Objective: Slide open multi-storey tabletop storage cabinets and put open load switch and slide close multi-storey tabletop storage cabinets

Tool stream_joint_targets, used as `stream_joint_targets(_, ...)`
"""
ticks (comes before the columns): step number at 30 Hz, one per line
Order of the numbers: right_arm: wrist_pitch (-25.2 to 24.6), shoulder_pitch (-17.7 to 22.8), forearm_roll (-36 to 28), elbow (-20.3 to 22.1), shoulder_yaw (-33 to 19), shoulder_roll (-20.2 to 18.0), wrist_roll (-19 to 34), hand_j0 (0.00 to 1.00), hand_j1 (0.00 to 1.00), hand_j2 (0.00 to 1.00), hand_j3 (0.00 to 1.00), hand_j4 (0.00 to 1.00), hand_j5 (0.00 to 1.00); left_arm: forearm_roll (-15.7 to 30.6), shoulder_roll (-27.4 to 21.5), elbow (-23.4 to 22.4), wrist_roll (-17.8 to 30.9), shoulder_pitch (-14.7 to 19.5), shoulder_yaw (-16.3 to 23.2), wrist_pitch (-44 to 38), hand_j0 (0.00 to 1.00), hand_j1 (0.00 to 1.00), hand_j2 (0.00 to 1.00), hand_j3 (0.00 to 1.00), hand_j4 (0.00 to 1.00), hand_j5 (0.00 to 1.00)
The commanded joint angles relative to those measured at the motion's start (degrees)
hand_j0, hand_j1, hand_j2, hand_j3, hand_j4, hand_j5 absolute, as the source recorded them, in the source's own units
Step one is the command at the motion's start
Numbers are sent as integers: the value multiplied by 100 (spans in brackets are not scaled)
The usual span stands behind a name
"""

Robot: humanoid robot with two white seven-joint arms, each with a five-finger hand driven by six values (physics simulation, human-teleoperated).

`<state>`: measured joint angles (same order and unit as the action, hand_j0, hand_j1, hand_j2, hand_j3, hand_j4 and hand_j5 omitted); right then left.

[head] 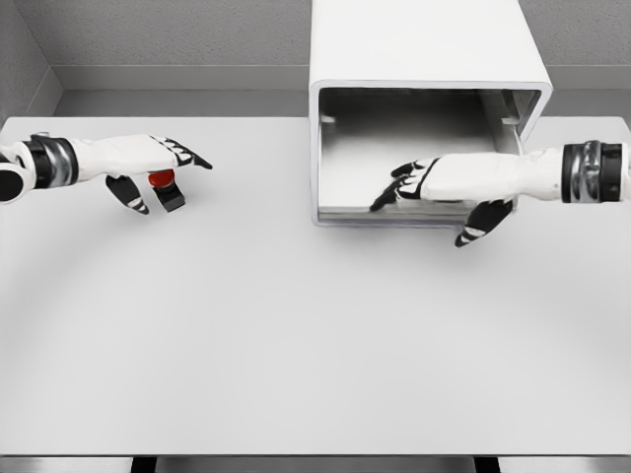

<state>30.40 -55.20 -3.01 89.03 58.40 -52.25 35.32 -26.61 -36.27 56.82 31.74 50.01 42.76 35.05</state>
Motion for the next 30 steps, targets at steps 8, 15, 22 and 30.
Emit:
stream_joint_targets(8,460,440,-367,457,154,-382,-32,100,100,100,100,100,100,33,24,-172,-62,0,4,-5,74,74,74,74,74,74)
stream_joint_targets(15,460,396,-429,703,84,-716,-32,100,100,100,100,100,100,42,6,-242,-45,0,13,-5,48,48,48,48,48,48)
stream_joint_targets(22,460,273,-437,747,92,-831,-464,100,100,100,100,100,100,86,-38,-84,-45,-44,-31,-5,47,47,47,47,47,47)
stream_joint_targets(30,460,211,-402,738,101,-866,-807,100,100,100,100,100,100,719,-741,1366,-45,-97,-48,-5,45,45,45,45,45,45)
